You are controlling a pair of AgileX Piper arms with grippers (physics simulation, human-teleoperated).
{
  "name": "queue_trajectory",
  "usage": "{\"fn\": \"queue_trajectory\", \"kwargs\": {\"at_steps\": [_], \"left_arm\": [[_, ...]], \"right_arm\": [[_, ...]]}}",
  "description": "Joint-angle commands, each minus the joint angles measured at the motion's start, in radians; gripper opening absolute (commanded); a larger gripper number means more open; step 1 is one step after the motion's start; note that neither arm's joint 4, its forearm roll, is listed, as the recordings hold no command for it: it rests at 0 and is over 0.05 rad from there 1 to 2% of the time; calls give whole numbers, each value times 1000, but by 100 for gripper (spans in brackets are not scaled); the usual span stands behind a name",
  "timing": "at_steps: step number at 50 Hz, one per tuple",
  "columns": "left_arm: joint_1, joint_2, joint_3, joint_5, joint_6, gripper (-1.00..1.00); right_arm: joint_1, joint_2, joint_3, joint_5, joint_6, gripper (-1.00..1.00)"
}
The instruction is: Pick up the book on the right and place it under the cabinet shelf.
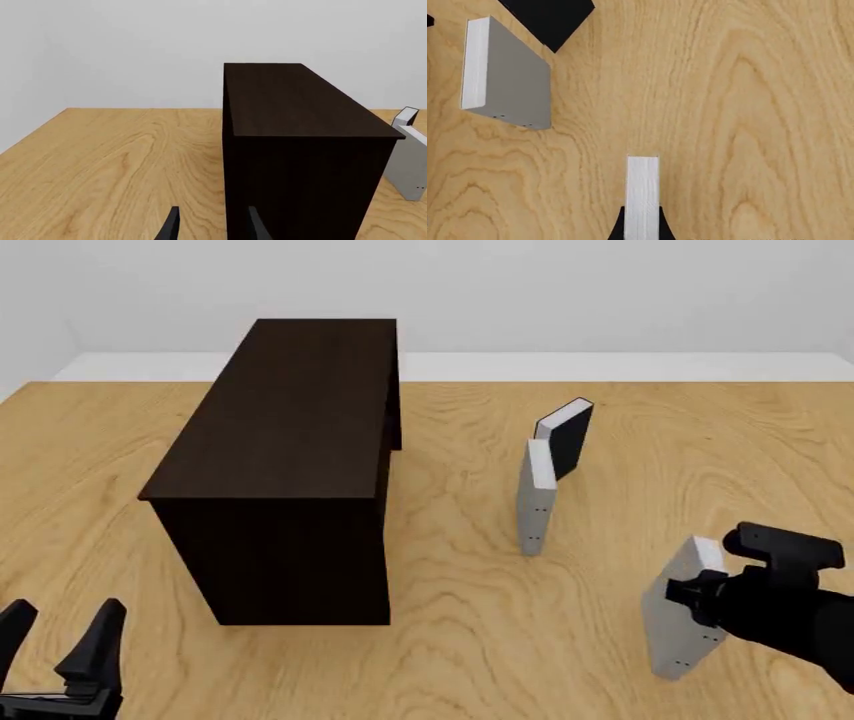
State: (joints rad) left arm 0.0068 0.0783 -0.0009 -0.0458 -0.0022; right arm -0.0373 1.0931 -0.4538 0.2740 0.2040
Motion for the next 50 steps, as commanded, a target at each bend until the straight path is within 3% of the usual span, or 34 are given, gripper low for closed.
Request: {"fn": "queue_trajectory", "kwargs": {"at_steps": [1,16,24,37,50], "left_arm": [[0,3,0,-2,0,100],[0,2,0,0,0,100],[1,1,-1,1,0,100],[1,-21,0,17,0,100],[1,-25,0,20,0,100]], "right_arm": [[5,-46,-29,51,-14,-100],[30,-195,-91,176,-4,-100],[83,-278,-96,208,40,-100],[226,-477,-36,169,199,-100],[326,-562,32,95,291,-100]]}}
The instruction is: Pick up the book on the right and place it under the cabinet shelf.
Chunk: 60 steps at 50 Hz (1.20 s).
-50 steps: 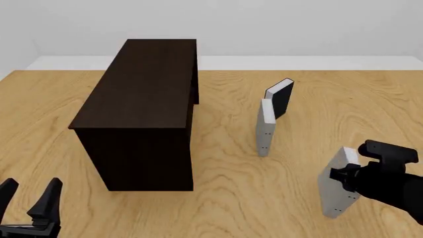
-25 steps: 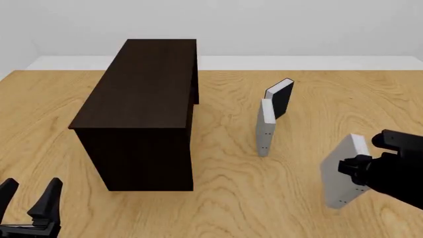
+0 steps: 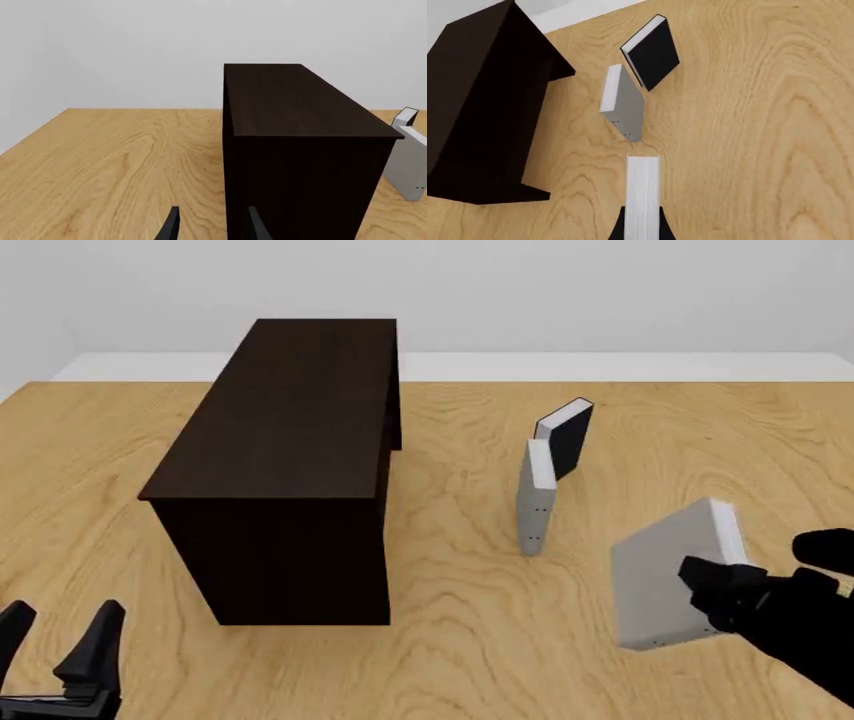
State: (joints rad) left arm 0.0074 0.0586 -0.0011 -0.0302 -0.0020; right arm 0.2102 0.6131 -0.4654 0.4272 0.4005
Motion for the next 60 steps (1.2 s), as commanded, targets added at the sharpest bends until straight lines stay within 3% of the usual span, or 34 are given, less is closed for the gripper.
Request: {"fn": "queue_trajectory", "kwargs": {"at_steps": [1,29,60], "left_arm": [[0,-2,0,3,0,100],[1,20,0,-12,0,100],[1,29,1,-17,-1,100]], "right_arm": [[82,-87,46,-60,98,-100],[210,-110,102,-213,172,-100],[371,148,47,-468,181,-100]]}}
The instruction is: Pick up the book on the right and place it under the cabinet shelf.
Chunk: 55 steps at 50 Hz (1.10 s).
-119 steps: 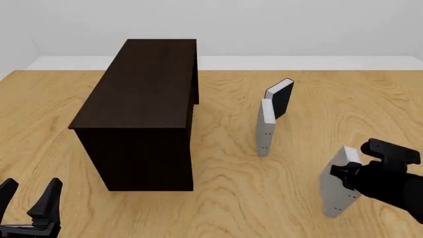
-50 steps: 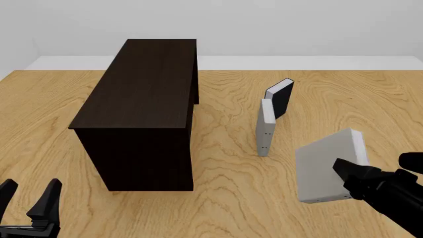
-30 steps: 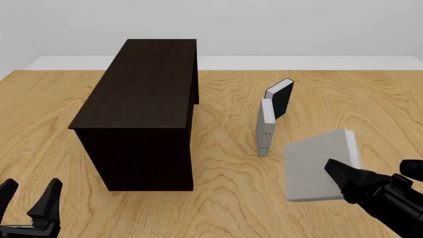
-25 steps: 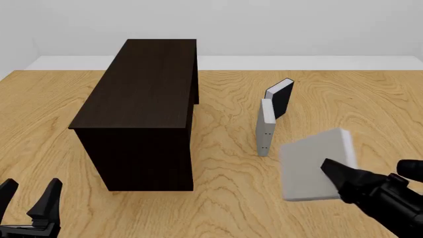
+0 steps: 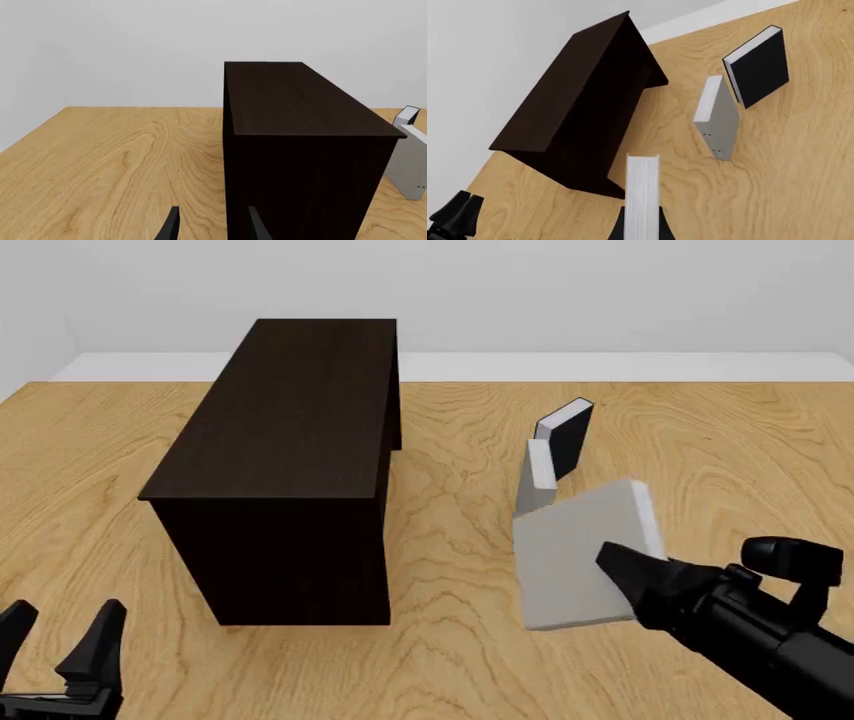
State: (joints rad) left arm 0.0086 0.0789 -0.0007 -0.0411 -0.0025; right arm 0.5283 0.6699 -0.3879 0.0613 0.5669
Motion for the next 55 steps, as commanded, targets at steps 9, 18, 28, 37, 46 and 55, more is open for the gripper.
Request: {"fn": "queue_trajectory", "kwargs": {"at_steps": [9,18,28,37,46,55], "left_arm": [[1,14,0,-9,0,100],[1,14,-1,-9,0,100],[1,23,0,-18,0,100],[1,28,0,-23,0,100],[1,23,0,-19,0,100],[1,18,0,-13,0,100]], "right_arm": [[76,187,-32,-216,21,-100],[80,322,-16,-376,27,-100],[95,487,-20,-558,34,-100],[74,609,-11,-727,84,-100],[80,731,-33,-854,129,-100],[100,868,-62,-965,168,-100]]}}
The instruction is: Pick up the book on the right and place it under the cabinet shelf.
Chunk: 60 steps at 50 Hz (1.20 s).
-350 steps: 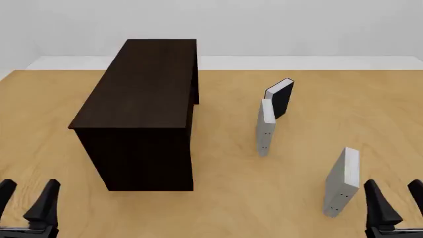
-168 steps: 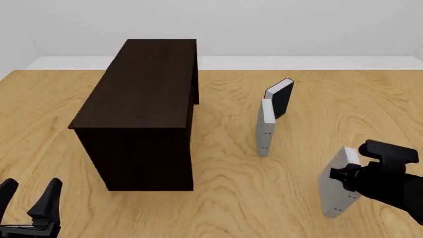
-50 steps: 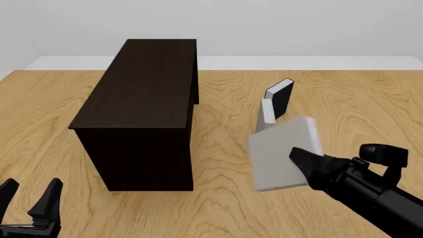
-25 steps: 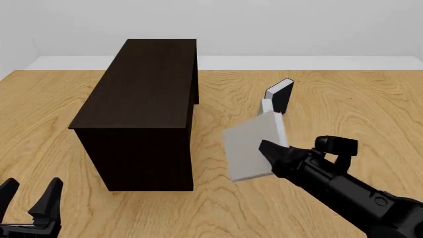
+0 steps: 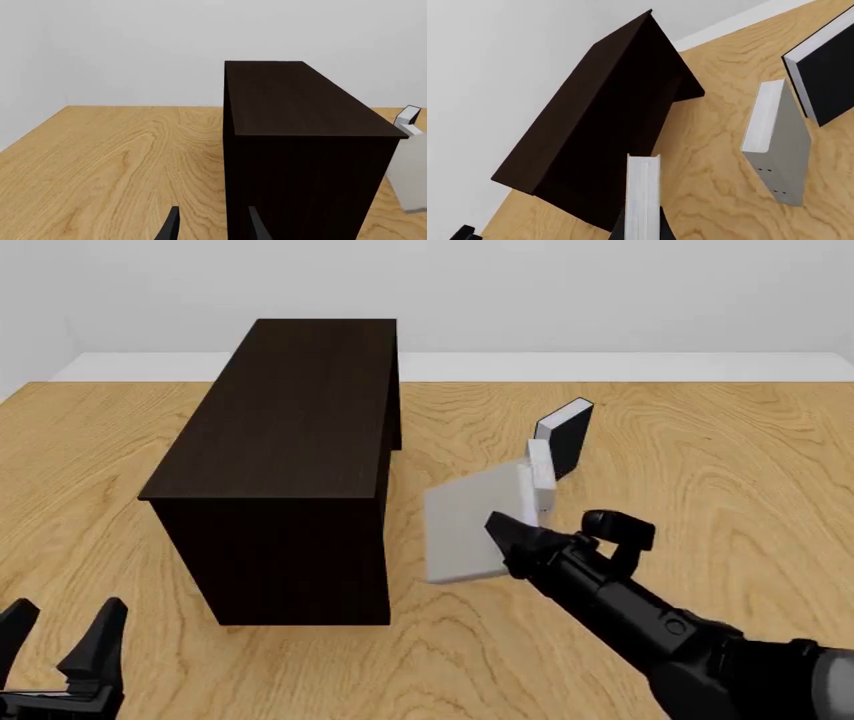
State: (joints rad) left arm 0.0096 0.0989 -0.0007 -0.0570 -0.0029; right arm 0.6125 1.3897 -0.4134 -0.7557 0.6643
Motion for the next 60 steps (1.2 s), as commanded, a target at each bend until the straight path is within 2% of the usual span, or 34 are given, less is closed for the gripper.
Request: {"fn": "queue_trajectory", "kwargs": {"at_steps": [1,7,18,33,60], "left_arm": [[0,-1,0,1,0,100],[0,-1,0,2,0,100],[0,-5,0,5,0,100],[0,7,0,-5,0,100],[0,-6,0,5,0,100]], "right_arm": [[15,159,-38,-160,75,-100],[21,241,-59,-225,109,-100],[-11,377,-103,-308,127,-100],[-15,559,-167,-410,173,-100],[-21,716,-216,-456,193,-100]]}}
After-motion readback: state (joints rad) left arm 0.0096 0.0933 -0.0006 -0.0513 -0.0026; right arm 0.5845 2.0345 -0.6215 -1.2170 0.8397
